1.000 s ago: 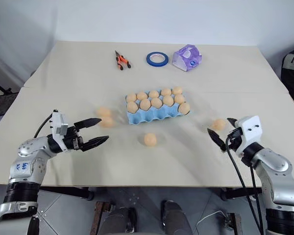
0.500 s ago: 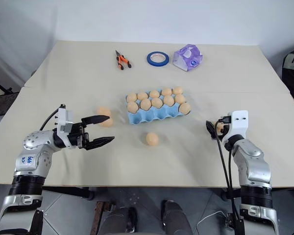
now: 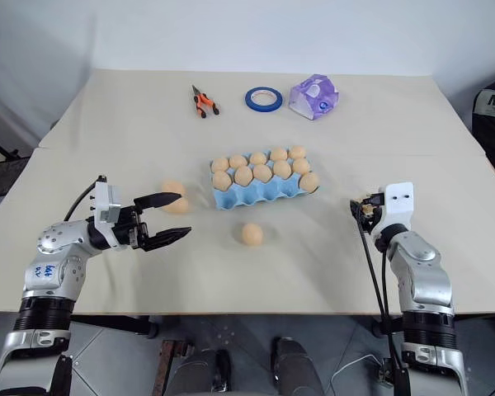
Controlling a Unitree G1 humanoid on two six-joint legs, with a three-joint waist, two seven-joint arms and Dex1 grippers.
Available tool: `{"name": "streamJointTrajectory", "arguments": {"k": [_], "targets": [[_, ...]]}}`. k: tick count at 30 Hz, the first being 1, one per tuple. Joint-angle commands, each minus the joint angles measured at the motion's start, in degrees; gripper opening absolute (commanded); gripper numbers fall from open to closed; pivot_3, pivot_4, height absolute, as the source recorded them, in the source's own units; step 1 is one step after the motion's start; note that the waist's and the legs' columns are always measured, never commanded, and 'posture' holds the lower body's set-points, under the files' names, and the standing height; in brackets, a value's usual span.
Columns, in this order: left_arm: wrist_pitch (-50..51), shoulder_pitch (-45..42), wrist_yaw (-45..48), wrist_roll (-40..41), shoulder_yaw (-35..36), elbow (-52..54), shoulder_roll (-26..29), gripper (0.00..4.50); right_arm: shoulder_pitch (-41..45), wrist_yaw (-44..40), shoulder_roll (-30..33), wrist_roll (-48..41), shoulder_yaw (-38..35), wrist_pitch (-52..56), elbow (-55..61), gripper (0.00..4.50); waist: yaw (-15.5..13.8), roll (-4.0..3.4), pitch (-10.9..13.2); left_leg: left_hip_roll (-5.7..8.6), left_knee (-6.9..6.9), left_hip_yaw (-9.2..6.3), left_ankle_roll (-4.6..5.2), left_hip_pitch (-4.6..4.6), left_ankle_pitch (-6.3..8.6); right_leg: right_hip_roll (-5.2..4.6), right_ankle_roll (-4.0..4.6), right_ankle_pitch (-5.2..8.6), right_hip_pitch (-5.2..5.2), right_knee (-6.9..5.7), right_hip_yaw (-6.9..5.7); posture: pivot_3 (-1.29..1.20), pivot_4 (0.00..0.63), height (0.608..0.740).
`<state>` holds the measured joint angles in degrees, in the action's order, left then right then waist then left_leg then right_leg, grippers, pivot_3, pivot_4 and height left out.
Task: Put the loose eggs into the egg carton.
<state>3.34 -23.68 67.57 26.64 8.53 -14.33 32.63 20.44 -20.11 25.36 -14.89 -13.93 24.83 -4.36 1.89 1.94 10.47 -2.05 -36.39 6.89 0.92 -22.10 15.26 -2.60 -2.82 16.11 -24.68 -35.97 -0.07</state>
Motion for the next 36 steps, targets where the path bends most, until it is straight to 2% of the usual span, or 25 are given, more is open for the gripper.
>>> {"name": "streamJointTrajectory", "arguments": {"k": [1,9,15,21,22,23,26,27,36], "targets": [[-1.1,0.1,-0.6,0.3,0.9,1.0,0.0,4.50,4.6,-0.4,0.6,-2.5,0.4,3.6,6.5,2.38,0.1,-0.02,0.0,0.00,0.00,0.00,0.00,0.01,0.00,0.00,0.00,0.00,0.00,0.00,0.00,0.00,0.150,0.740],[-1.2,0.4,-1.2,0.4,0.8,1.3,-0.2,4.50,16.0,1.2,-5.8,-1.6,8.7,10.3,6.3,2.38,1.0,-0.05,0.0,-0.04,0.05,-0.06,-0.04,0.01,-0.03,0.01,0.01,0.00,-0.03,-0.05,-0.06,0.00,0.150,0.740],[-1.7,0.8,-2.2,0.4,1.5,1.8,-0.1,4.50,19.7,-0.1,-10.8,1.9,14.9,5.7,-3.0,2.38,1.1,-0.05,0.0,-0.03,0.07,-0.04,-0.03,-0.21,-0.01,-0.02,0.00,0.00,-0.21,-0.01,-0.09,0.00,0.150,0.740],[-2.1,1.8,-2.9,0.6,2.2,2.6,0.3,4.50,21.3,-0.9,-10.8,5.8,17.5,1.6,-8.7,2.38,1.2,-0.05,0.0,-0.03,0.06,0.01,-0.03,-0.37,-0.01,-0.02,0.00,0.00,-0.42,-0.03,-0.09,0.00,0.150,0.740],[-2.1,1.9,-3.0,0.6,2.3,2.7,0.4,4.50,21.4,-1.2,-10.6,6.2,17.6,1.3,-8.9,3.07,1.2,-0.05,0.0,-0.03,0.06,0.02,-0.03,-0.36,-0.01,-0.02,0.00,0.00,-0.43,-0.02,-0.08,0.00,0.150,0.740],[-2.1,2.0,-3.1,0.6,2.3,2.7,0.4,4.50,21.5,-1.4,-10.5,6.5,17.6,1.2,-8.9,3.30,1.2,-0.05,0.0,-0.03,0.06,0.01,-0.03,-0.37,-0.01,-0.02,0.00,0.00,-0.44,-0.03,-0.09,0.00,0.150,0.740],[-2.1,2.2,-3.2,0.6,2.4,2.9,0.4,4.50,21.2,-2.1,-10.2,6.5,17.4,1.7,-7.6,4.36,1.3,-0.05,0.0,-0.03,0.06,0.02,-0.05,-0.35,-0.02,-0.02,0.00,0.00,-0.46,-0.07,-0.08,0.00,0.150,0.740],[-2.1,2.2,-3.2,0.6,2.4,2.9,0.4,4.50,21.1,-2.4,-10.1,6.4,17.3,2.0,-6.9,4.48,1.3,-0.05,0.0,-0.03,0.06,0.02,-0.05,-0.35,-0.03,-0.02,0.00,0.00,-0.46,-0.08,-0.07,0.00,0.150,0.740],[-1.8,1.2,-3.0,0.5,2.1,2.4,-0.1,4.50,17.6,-7.0,-6.8,1.5,15.8,10.2,8.3,4.48,1.2,-0.06,0.0,-0.03,0.12,0.00,-0.07,-0.36,-0.03,-0.02,0.00,0.00,-0.50,-0.08,-0.08,0.00,0.150,0.740]]}}
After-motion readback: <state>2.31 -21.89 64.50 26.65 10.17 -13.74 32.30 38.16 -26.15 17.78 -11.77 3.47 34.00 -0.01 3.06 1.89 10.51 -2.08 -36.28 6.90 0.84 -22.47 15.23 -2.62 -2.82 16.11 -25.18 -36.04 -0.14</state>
